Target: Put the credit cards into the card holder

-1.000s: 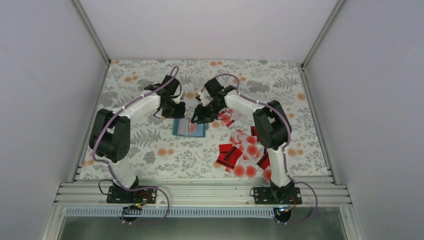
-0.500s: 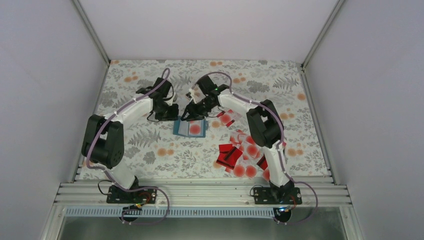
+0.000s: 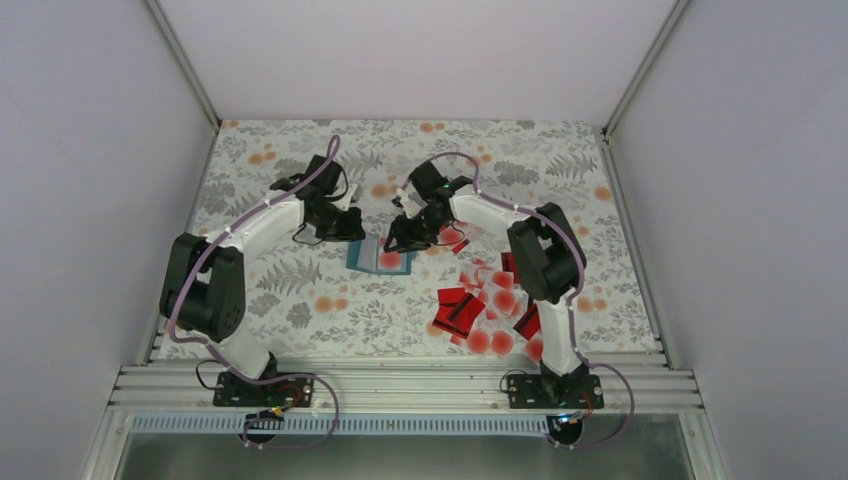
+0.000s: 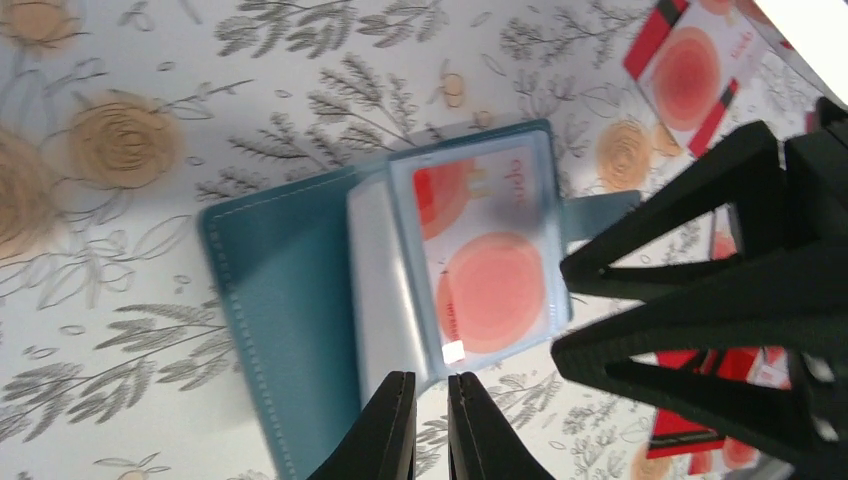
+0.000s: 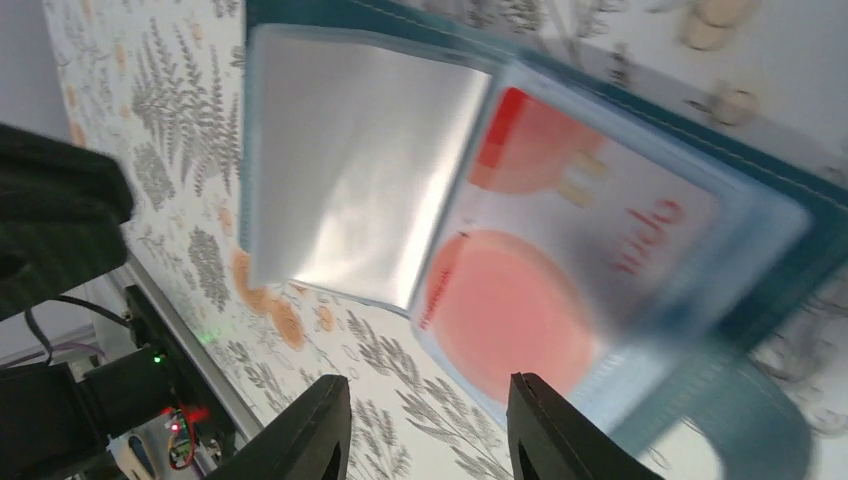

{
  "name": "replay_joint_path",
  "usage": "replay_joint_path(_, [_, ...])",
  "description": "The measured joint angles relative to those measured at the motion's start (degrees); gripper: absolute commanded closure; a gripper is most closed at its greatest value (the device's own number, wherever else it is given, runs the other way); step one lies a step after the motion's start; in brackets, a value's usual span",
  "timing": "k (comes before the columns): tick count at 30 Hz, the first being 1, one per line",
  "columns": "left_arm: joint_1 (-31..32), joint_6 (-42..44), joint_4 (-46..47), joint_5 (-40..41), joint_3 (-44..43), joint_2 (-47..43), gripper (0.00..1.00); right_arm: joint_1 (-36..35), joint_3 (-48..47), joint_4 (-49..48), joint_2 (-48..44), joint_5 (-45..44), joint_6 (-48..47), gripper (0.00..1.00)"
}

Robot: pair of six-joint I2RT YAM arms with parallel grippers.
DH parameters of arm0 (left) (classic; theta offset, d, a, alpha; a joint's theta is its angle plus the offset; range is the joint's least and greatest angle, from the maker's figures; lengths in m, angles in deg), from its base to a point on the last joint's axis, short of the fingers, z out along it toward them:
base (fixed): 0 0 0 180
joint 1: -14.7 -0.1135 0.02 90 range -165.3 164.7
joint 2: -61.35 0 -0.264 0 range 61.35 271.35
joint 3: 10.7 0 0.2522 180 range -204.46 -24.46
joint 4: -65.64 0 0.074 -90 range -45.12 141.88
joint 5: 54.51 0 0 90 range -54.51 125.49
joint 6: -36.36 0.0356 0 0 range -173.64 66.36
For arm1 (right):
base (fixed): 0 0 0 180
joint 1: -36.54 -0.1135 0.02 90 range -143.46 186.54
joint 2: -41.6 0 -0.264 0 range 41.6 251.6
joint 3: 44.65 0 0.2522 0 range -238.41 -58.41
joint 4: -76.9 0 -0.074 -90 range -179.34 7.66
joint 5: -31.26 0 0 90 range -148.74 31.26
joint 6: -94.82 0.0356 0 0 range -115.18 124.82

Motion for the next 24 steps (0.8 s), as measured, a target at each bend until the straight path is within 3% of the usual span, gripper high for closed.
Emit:
replay_joint_path(9, [3.5, 1.9, 1.0, -4.5, -3.6, 5.0, 0.89, 2.3, 3.0, -1.6, -0.9, -1.1, 1.7, 0.59])
replay_joint_path(16, [3.9, 1.9, 1.4, -4.2, -3.6, 11.7, 0.9, 2.4, 3.0, -3.0, -0.1, -0.7, 2.4, 0.59])
replay_joint_path(24, [4.1, 1.9, 1.9, -2.4, -3.3, 12.2, 0.9, 2.5, 3.0, -3.1, 1.3, -0.7, 2.6, 0.59])
